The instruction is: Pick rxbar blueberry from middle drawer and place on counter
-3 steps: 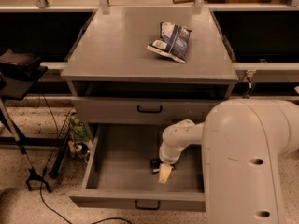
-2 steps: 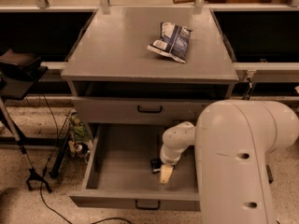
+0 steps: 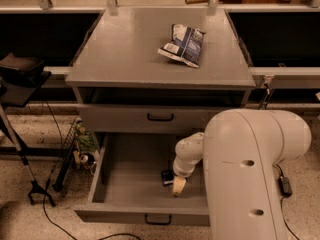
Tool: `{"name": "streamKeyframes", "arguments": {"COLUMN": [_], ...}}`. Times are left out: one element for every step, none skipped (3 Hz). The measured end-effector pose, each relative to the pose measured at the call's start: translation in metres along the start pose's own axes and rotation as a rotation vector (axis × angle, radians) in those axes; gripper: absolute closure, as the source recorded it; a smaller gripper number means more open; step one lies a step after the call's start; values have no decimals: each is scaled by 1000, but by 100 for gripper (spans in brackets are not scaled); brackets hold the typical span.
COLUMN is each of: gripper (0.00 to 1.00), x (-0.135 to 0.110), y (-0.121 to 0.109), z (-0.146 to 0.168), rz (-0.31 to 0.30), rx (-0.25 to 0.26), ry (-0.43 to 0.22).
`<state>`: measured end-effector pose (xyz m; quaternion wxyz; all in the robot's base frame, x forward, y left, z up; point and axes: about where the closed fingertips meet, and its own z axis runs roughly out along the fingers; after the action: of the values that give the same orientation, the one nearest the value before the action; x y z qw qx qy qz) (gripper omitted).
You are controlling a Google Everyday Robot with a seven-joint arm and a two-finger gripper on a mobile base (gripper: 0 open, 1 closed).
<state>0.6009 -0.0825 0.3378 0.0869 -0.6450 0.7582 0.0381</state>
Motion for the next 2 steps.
{"name": "streamKeyframes", "arguments": {"gripper": [44,67], "x": [0,-1], "y": [-1,-1], "z": [-3,-12], "rz": [3,3], "rx": [5,5], "ry": [-1,-1]}}
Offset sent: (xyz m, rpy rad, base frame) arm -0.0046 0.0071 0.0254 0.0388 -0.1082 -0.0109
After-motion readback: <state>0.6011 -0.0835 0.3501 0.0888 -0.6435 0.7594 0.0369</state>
